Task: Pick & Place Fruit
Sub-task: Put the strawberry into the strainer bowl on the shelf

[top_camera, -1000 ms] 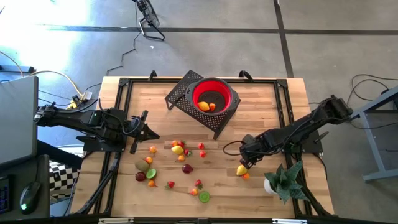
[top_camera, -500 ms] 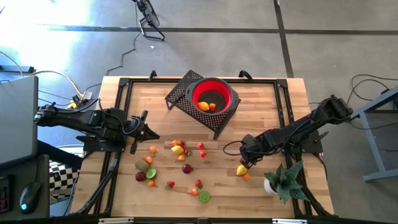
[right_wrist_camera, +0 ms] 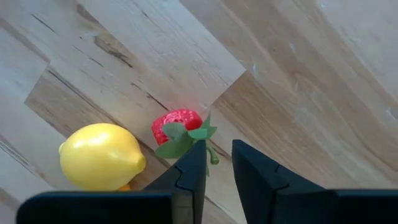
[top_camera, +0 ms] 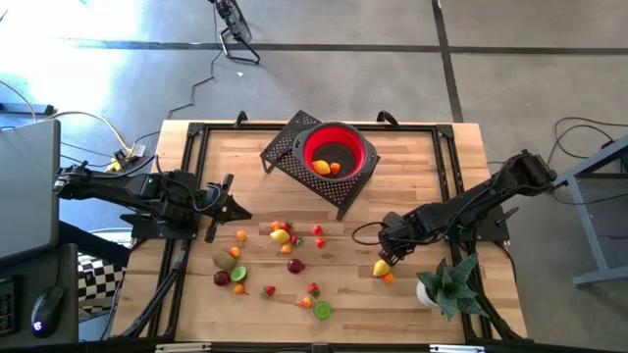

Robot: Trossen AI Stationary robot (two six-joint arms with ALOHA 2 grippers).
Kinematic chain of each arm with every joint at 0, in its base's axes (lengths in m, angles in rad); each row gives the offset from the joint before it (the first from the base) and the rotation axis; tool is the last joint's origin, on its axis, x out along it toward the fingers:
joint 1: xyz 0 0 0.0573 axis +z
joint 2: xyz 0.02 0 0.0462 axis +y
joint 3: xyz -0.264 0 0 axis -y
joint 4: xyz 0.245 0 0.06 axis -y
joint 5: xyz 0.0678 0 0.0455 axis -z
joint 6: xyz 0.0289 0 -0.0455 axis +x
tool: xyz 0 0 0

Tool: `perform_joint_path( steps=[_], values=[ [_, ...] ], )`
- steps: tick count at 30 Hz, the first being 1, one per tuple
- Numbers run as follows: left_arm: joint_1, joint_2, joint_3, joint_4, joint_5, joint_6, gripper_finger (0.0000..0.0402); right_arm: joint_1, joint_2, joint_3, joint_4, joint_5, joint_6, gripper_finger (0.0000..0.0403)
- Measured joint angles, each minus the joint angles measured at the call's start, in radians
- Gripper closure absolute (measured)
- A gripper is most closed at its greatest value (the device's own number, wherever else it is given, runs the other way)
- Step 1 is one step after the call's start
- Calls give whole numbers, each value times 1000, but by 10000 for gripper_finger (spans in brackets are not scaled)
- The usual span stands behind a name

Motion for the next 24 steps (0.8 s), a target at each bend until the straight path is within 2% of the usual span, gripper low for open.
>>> perform_joint_path(
  steps=[9, 17, 24],
  values=[
    [0, 0, 0, 0, 0, 0, 382, 0, 0, 0, 0, -8, 0, 335],
    [0, 0, 0, 0, 0, 0, 382, 0, 0, 0, 1, 13, 7, 392],
    [0, 0, 0, 0, 0, 0, 382, 0, -3, 0, 1, 16, 11, 397]
  ],
)
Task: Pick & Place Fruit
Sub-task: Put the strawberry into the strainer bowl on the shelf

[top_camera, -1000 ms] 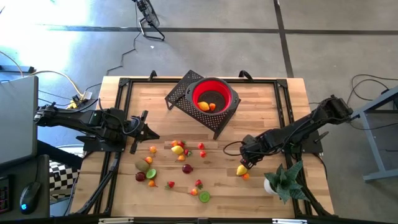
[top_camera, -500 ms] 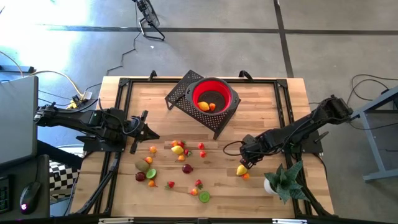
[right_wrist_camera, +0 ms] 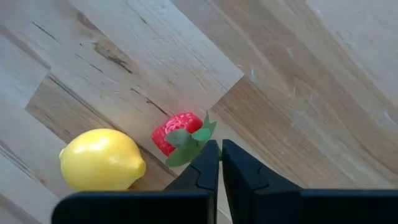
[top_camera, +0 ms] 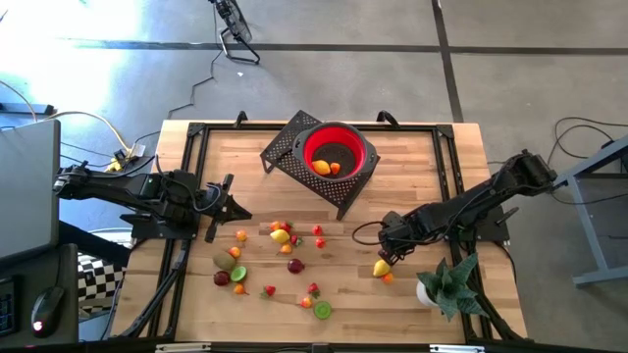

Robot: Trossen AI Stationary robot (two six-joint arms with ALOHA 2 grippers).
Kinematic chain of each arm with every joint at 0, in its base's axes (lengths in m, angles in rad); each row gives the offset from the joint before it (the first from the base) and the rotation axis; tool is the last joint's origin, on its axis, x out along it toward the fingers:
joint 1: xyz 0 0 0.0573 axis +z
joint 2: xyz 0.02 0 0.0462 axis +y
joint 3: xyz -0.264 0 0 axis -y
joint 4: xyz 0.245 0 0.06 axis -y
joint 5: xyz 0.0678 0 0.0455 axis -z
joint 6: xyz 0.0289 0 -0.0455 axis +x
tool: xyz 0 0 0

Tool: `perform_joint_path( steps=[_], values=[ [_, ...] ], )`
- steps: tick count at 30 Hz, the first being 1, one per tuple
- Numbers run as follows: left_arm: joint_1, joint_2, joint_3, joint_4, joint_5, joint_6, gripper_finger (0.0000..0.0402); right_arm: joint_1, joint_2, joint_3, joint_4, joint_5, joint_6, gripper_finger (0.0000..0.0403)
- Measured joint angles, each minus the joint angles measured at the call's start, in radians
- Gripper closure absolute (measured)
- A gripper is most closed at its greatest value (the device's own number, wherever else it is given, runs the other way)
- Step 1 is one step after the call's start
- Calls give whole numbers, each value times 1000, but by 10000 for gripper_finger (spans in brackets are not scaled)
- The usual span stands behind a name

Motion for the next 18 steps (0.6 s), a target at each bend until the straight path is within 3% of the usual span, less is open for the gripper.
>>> perform_joint_path(
  steps=[7, 18],
  values=[
    [0, 0, 0, 0, 0, 0, 382, 0, -66, 2, -4, 38, 0, 399],
    [0, 0, 0, 0, 0, 0, 382, 0, -253, 61, -6, 190, -23, 400]
  ],
)
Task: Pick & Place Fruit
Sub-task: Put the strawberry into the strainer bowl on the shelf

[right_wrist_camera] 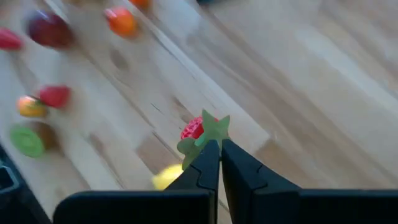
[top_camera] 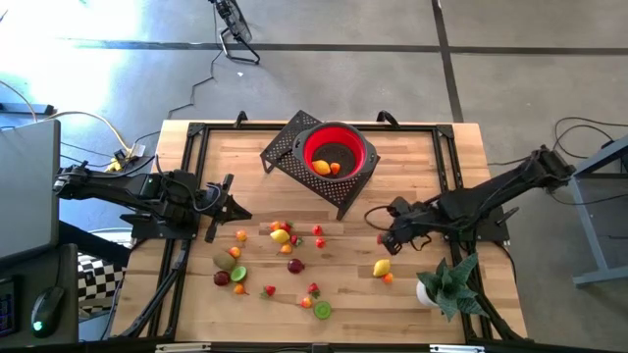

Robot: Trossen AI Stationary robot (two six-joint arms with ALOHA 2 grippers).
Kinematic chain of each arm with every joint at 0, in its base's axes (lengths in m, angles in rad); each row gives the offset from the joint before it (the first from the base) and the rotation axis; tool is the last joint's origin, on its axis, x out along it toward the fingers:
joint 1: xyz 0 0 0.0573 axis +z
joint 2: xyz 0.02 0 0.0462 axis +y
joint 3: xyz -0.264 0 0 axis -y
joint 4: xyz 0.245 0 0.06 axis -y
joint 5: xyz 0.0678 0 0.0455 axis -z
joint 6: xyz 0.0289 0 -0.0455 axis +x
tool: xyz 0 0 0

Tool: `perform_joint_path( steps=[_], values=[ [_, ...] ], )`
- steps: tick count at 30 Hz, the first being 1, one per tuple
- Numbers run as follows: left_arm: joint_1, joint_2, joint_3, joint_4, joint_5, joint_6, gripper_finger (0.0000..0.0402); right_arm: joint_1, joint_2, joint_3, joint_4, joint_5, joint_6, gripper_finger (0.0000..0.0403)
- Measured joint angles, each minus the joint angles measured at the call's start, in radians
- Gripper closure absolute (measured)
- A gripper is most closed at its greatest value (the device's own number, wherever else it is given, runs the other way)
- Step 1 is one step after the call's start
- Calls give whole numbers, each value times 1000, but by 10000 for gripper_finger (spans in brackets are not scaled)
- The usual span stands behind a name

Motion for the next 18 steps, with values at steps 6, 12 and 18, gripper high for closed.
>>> perform_joint_path(
  steps=[6, 12, 18],
  values=[
    [0, 0, 0, 0, 0, 0, 382, 0, -45, 74, 6, 99, -86, 400],
    [0, 0, 0, 0, 0, 0, 382, -6, -44, 175, 41, 221, -240, 400],
    [0, 0, 0, 0, 0, 0, 382, -58, -43, 226, 177, 325, -454, 400]
  ],
)
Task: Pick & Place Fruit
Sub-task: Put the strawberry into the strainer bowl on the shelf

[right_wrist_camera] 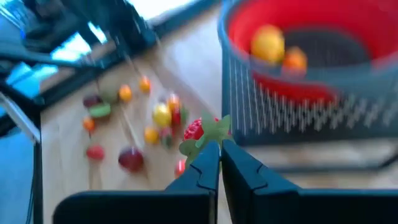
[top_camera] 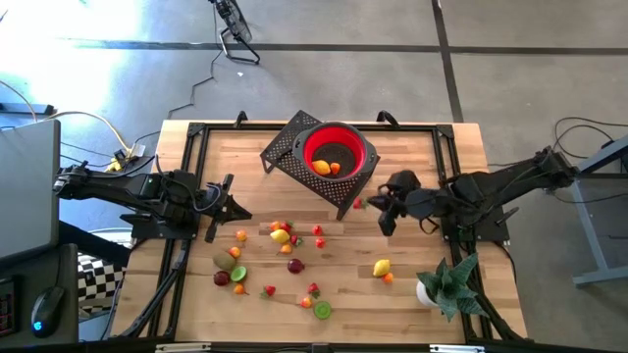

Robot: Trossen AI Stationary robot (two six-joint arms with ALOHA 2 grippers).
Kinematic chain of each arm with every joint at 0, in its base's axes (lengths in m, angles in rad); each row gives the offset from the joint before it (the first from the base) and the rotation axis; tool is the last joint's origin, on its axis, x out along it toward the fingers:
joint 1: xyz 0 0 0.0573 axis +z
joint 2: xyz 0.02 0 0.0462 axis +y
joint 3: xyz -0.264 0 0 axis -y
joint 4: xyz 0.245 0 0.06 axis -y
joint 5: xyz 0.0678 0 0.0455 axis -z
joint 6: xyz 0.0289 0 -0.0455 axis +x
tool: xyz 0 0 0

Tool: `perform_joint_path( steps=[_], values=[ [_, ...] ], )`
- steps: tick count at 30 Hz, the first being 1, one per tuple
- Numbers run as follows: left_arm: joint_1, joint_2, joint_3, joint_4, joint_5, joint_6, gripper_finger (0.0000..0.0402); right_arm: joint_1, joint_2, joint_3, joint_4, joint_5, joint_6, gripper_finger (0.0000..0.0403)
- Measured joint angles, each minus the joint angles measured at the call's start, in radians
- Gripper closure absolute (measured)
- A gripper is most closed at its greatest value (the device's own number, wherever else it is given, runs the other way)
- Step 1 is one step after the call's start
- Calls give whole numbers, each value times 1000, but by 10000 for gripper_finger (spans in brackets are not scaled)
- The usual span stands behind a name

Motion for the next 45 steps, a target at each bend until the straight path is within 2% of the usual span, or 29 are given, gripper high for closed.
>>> perform_joint_path(
  steps=[6, 14, 18, 23, 28, 40, 45],
  values=[
    [0, 0, 0, 1, -17, 3, 382, -110, 5, 8, 194, 12, -229, 400],
    [0, 0, 0, 48, -25, 6, 382, -252, 36, 8, 374, 24, -436, 400],
    [0, 0, 0, 48, -57, 37, 382, -292, 69, 9, 474, 48, -487, 400],
    [0, 0, 0, 49, -128, 38, 382, -326, 105, 22, 501, 45, -503, 400],
    [0, 0, 0, 49, -156, 48, 382, -361, 150, 117, 410, 22, -503, 400],
    [0, 0, 0, 45, -183, 65, 382, -435, 383, 430, -8, -98, -475, 400],
    [0, 0, 0, 45, -185, 87, 382, -473, 453, 488, -115, -147, -431, 400]
  ],
)
